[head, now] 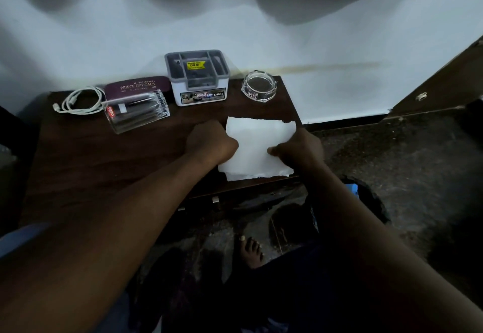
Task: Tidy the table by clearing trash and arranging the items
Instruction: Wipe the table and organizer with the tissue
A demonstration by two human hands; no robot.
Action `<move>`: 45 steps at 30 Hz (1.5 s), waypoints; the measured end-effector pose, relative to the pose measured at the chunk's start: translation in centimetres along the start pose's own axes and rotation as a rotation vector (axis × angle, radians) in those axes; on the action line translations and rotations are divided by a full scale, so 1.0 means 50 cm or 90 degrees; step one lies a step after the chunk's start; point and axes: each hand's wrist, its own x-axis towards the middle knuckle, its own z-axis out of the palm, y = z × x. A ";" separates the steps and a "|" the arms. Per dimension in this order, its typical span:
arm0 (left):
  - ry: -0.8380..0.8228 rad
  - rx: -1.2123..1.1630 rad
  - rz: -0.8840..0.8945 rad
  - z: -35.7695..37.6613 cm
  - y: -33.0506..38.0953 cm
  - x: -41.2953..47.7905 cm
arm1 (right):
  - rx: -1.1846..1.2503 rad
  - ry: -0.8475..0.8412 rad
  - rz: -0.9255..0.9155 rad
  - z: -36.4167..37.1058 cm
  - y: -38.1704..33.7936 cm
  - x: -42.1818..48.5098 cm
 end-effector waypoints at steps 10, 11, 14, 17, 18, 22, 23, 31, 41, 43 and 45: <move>-0.096 -0.485 -0.199 0.022 0.030 0.000 | -0.014 -0.060 0.025 0.039 -0.024 0.004; -0.119 -0.494 -0.207 0.021 0.031 0.001 | 0.023 -0.062 0.044 0.041 -0.022 0.009; -0.149 -0.476 -0.202 0.018 0.033 0.001 | 0.130 -0.063 0.098 0.041 -0.019 0.014; -0.132 -0.496 -0.185 0.018 0.027 0.008 | 0.199 -0.071 0.097 0.035 -0.025 0.020; -0.122 -0.492 -0.176 0.017 0.024 0.011 | 0.226 -0.072 0.101 0.033 -0.026 0.024; -0.123 -0.517 -0.147 0.008 0.014 0.014 | 0.344 -0.108 0.143 0.024 -0.036 0.025; -0.127 -0.540 -0.146 0.006 0.012 0.014 | 0.372 -0.115 0.145 0.022 -0.040 0.022; 0.096 -0.653 0.028 -0.080 0.009 0.033 | 0.534 -0.038 -0.108 -0.011 -0.084 0.009; 0.037 -0.646 0.088 -0.052 -0.058 0.024 | 0.554 -0.080 -0.138 0.062 -0.094 -0.005; 0.073 -0.654 0.084 -0.043 -0.057 0.027 | 0.543 -0.056 -0.134 0.071 -0.099 -0.007; 0.102 -0.660 0.074 -0.045 -0.055 0.032 | 0.533 -0.034 -0.143 0.074 -0.108 -0.006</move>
